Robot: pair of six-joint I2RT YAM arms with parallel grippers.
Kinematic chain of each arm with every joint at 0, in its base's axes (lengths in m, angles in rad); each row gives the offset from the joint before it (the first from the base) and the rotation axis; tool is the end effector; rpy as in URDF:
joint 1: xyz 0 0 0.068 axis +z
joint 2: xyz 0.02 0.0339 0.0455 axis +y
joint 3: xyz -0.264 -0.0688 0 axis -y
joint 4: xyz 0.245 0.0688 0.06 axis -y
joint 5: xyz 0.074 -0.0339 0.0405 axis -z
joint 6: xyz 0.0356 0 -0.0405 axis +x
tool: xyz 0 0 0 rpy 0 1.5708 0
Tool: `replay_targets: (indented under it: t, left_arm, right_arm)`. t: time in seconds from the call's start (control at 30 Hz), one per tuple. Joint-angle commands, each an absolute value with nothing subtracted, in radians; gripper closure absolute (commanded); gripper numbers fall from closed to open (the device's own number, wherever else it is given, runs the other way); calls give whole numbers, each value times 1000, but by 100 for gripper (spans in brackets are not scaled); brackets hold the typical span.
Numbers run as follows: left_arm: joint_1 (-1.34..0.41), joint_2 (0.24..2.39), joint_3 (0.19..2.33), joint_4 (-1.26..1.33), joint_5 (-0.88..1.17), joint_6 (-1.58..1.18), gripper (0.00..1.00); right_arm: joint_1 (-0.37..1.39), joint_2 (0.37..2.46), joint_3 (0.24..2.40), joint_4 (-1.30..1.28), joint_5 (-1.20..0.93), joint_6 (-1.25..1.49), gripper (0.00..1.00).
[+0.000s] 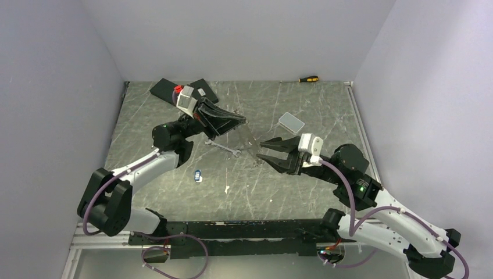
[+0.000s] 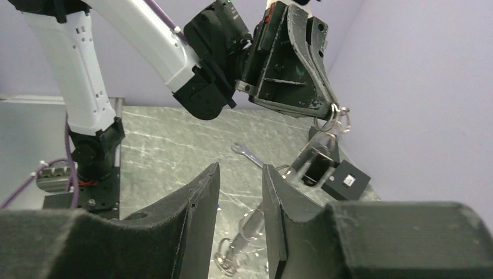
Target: Put the keys on the keyring
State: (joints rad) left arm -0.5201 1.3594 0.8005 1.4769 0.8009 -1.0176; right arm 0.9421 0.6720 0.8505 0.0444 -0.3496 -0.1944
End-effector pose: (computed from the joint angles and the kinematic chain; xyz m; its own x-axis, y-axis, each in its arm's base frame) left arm 0.2165 -0.1535 0.3711 -0.2541 -0.5369 -0.8044 0.9671 -0.1324 -0.2171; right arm 0.0776 0.1274 0.4042 0.3123 0.1209 -0.9423 -0.9132 0.3116 -0.2627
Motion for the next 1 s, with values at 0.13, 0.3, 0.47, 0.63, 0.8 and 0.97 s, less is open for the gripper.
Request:
replay_targets:
  t: [0.13,0.3,0.47,0.63,0.8,0.97]
  left_arm:
    - [-530,1429,941,1555,976,-1183,100]
    - [-556,1453,965,1555,998,-1186,100]
    - [-578,1471,997,1555,1028,-1211,100]
    - [-578,1460,1003,1556,1030,-1219,100]
    - [-586,1457,999,1555,1037,-1215,100]
    - [-597,1462,1001,1555,1038,-1211,100]
  right_arm:
    - [942,709,959,11,-201,-257,64]
    - [940,751,999,-9,-164,-267,63]
    - [939,776,1027,-49,-162,-316,69]
    - [934,764,1019,-89,-179,-378,72]
    - [924,769,1026,-95,-182,-373,72]
    - [919,775,1027,-82,-180,-376,69]
